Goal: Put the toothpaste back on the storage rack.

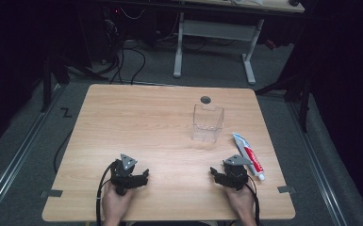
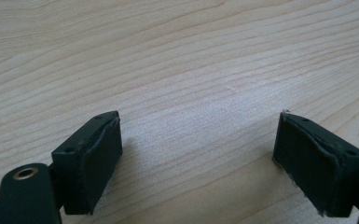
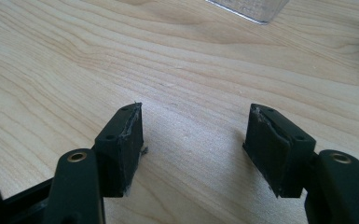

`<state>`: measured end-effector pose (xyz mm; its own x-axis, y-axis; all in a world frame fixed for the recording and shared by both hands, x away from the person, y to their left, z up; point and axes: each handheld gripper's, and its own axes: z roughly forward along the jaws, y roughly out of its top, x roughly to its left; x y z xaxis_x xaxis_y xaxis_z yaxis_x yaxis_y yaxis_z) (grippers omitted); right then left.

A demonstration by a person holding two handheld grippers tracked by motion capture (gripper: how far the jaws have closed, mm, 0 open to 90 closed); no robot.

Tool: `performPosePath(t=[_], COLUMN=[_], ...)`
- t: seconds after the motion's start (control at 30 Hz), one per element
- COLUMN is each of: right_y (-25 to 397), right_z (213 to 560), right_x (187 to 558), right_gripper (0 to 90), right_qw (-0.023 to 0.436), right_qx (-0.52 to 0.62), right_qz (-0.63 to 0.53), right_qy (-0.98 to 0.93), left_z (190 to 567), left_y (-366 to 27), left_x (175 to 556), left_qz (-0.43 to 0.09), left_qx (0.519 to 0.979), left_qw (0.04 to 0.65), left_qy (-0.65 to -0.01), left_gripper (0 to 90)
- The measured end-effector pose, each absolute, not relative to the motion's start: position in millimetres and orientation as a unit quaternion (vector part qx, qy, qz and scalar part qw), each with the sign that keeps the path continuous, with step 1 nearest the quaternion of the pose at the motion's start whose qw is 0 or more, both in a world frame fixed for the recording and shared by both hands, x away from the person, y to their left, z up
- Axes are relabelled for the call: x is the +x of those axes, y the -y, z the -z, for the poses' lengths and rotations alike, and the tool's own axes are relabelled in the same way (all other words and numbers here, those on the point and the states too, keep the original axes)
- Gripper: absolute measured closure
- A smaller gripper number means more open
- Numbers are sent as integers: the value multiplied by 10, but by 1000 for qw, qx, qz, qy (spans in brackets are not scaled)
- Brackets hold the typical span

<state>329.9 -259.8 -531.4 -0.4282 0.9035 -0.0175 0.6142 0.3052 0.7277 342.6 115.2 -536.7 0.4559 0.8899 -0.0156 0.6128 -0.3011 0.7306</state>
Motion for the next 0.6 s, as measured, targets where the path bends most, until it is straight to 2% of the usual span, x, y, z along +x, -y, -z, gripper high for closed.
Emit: performPosePath(t=[0.6], right_y=[2599], right_z=[5315], right_x=[3298], right_gripper=[351], right_qw=[216], right_qx=[487], right_qz=[-332], right_qy=[-778], left_z=[5367], left_y=[-1148], left_x=[3431], left_qz=[-202], left_qx=[781], left_qw=[343], left_qy=[-482], left_gripper=[157])
